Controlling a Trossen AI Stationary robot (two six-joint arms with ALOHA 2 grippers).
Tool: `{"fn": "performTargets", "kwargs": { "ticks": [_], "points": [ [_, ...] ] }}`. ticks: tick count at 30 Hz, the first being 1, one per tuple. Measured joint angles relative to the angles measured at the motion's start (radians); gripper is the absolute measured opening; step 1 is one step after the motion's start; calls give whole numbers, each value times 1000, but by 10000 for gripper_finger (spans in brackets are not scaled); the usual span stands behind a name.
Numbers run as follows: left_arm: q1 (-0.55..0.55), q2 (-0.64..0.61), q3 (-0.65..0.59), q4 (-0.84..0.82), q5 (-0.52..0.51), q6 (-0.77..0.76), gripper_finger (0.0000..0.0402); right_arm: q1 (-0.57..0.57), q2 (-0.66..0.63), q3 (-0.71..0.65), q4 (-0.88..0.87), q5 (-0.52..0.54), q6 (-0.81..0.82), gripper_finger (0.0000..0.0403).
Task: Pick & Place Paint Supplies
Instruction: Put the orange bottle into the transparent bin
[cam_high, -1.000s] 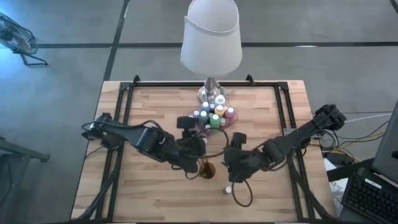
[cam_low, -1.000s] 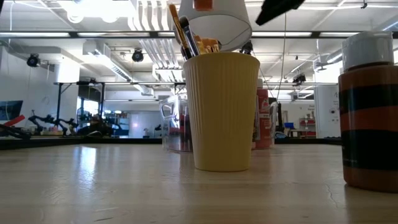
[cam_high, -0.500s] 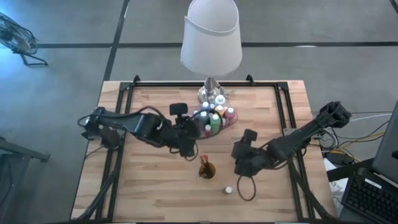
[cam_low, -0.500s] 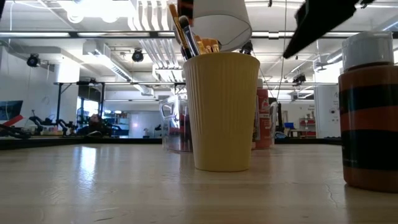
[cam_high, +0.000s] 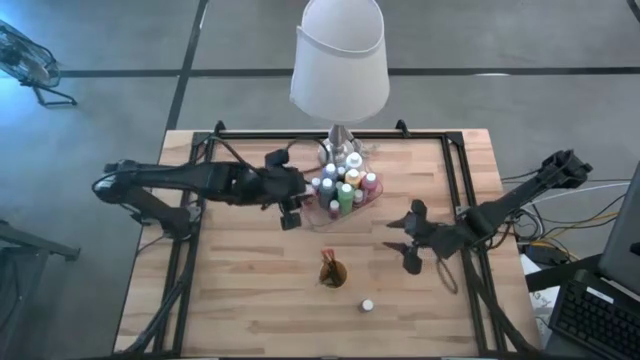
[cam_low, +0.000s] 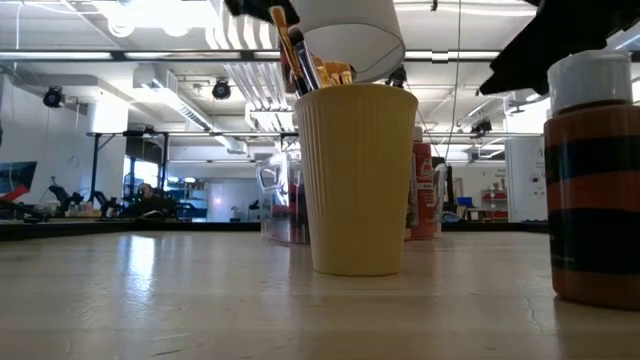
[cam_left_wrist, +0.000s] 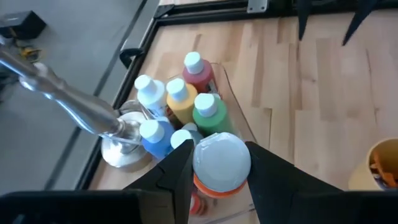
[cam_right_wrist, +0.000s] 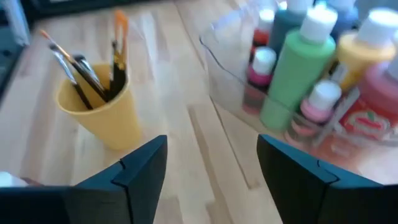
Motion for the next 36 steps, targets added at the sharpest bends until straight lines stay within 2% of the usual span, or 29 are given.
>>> {"fn": "performTargets", "kwargs": {
  "ticks": [4,9,14,24,36],
  "points": [
    [70,-78,-161,136,88,16,134,-2,-87,-75,118,-5,-90,255],
    [146,-142,-301,227,199,17,134,-6,-157,-112,123,7,-98,270],
    [190,-152,-395,296,310,26,135,-7,-188,-131,125,25,-98,283],
    [205,-109,-440,420,339,42,135,-8,-194,-138,125,24,-98,306],
    [210,1,-440,462,332,19,135,-8,-192,-138,123,24,-98,324]
  ]
}}
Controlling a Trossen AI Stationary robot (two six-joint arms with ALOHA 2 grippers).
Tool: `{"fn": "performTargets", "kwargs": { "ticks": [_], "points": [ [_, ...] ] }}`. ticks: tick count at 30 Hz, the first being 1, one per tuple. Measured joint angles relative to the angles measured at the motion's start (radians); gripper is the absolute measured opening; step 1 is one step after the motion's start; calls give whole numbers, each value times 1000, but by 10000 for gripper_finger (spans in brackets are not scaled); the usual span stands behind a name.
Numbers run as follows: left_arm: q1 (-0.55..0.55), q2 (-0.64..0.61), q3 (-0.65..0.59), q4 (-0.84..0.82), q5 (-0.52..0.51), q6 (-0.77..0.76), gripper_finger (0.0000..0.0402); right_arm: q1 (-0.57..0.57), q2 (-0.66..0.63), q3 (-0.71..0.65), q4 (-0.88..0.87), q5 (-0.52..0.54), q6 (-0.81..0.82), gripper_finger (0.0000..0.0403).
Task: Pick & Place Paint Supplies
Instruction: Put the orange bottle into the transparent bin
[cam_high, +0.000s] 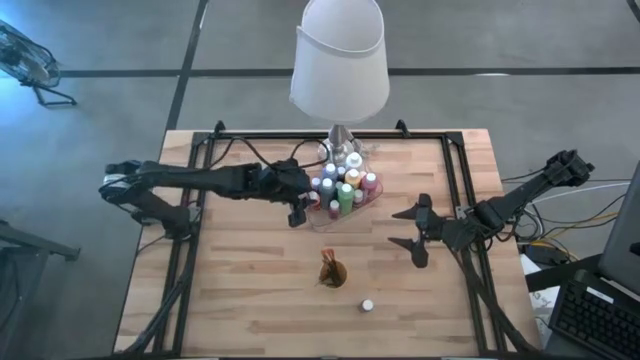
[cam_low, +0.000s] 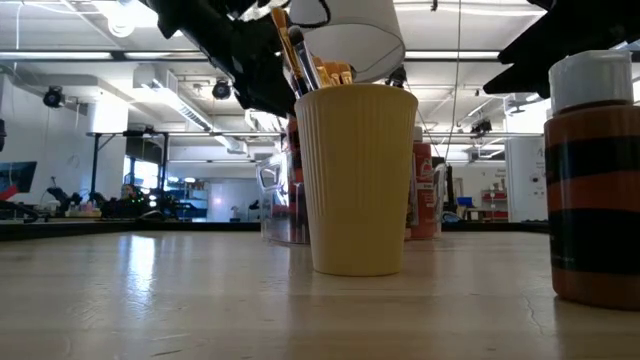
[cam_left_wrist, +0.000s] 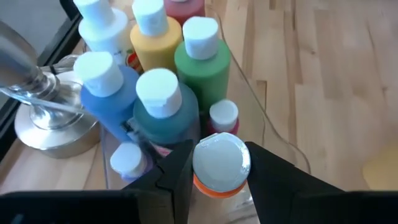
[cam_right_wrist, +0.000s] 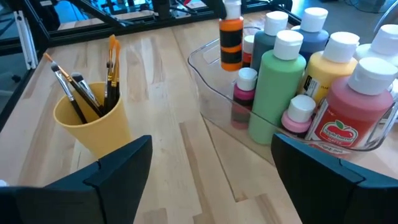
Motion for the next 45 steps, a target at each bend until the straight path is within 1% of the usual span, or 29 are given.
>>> {"fn": "performTargets", "kwargs": {
  "ticks": [9,15,29,39,45],
  "points": [
    [1,76,0,35,-5,-6,135,0,0,-2,-1,0,0,335],
    [3,123,0,52,-32,-6,135,0,0,-3,-1,0,0,338],
    [26,171,-12,55,-57,-20,135,0,0,-5,-1,-1,0,291],
    [27,174,-12,65,-56,-47,135,0,0,-7,-1,-1,0,263],
    [27,196,-14,64,-40,-58,133,0,0,-7,-1,-1,0,249]
  ]
}}
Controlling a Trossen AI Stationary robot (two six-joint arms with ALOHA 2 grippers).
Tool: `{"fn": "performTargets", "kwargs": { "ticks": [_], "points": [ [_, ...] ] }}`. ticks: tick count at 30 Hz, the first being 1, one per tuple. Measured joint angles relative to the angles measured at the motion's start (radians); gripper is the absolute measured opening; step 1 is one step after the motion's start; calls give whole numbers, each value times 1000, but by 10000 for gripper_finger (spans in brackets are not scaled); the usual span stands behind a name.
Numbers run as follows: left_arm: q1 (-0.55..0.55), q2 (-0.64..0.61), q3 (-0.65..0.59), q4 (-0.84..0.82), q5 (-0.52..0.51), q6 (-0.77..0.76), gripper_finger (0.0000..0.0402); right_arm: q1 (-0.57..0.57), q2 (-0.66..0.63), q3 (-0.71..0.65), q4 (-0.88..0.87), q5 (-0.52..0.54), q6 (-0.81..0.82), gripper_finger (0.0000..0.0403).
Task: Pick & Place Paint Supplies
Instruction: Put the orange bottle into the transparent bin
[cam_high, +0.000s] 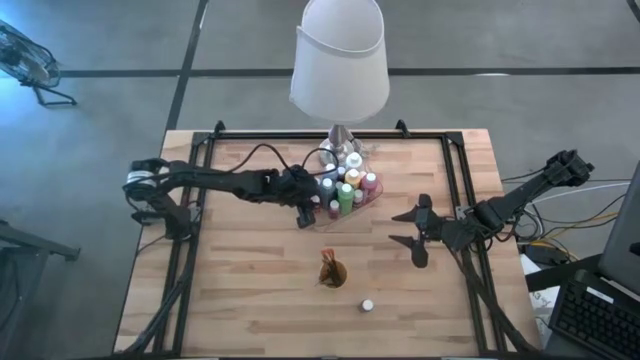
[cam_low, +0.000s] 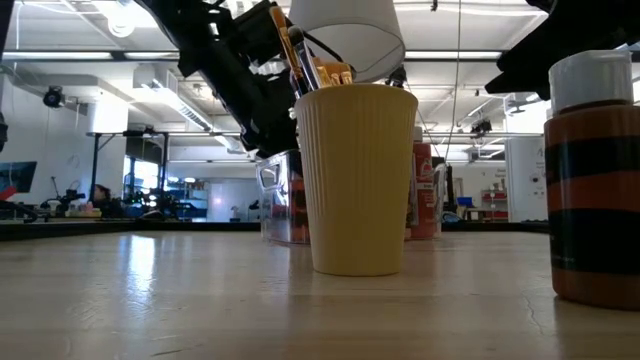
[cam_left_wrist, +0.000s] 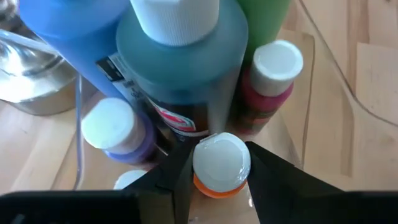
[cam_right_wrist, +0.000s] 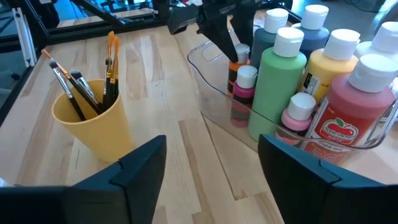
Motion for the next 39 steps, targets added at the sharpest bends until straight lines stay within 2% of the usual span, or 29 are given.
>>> {"fn": "performTargets", "kwargs": {
  "ticks": [14,39],
  "points": [
    [5,10,-6,11,1,-2,139,0,0,0,0,0,0,232],
    [6,5,-5,0,13,-5,145,0,0,0,0,0,0,298]
  ]
}}
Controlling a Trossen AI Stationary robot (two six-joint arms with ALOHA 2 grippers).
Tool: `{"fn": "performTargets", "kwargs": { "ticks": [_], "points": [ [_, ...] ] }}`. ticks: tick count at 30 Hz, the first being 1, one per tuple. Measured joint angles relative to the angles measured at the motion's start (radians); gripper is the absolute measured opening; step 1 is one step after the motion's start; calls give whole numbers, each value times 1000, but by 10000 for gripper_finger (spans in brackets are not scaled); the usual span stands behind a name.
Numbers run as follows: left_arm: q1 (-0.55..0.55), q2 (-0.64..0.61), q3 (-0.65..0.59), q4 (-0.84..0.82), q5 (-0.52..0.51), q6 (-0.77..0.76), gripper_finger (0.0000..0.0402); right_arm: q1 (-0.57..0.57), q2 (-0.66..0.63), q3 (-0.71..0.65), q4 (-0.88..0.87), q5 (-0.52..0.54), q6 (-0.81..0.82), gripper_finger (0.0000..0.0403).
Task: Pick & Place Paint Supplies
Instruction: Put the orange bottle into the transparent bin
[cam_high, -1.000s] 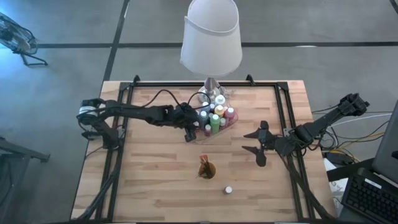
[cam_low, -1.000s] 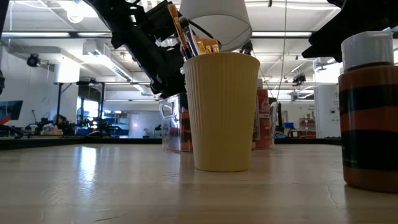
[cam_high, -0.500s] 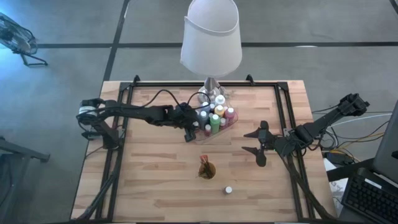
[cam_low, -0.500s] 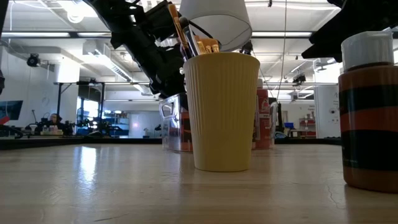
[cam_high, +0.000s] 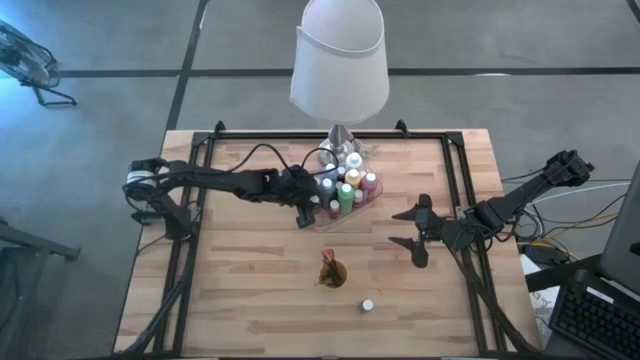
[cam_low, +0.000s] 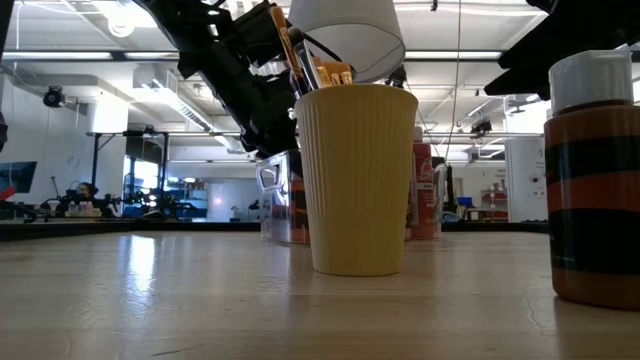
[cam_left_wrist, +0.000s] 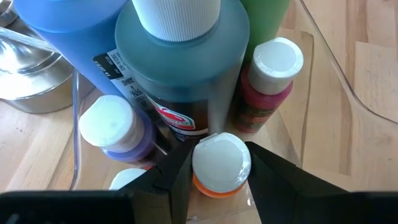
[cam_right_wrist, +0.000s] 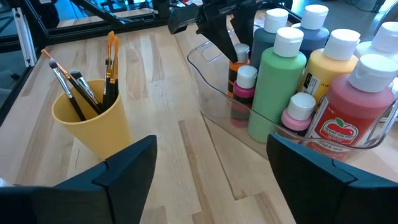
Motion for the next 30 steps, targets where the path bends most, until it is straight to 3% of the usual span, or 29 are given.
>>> {"fn": "performTargets", "kwargs": {
  "ticks": [12,30],
  "points": [
    [0,0,3,-4,10,5,145,0,0,0,0,0,0,310],
    [-1,0,18,-22,11,5,145,0,0,0,0,0,0,253]
  ]
}}
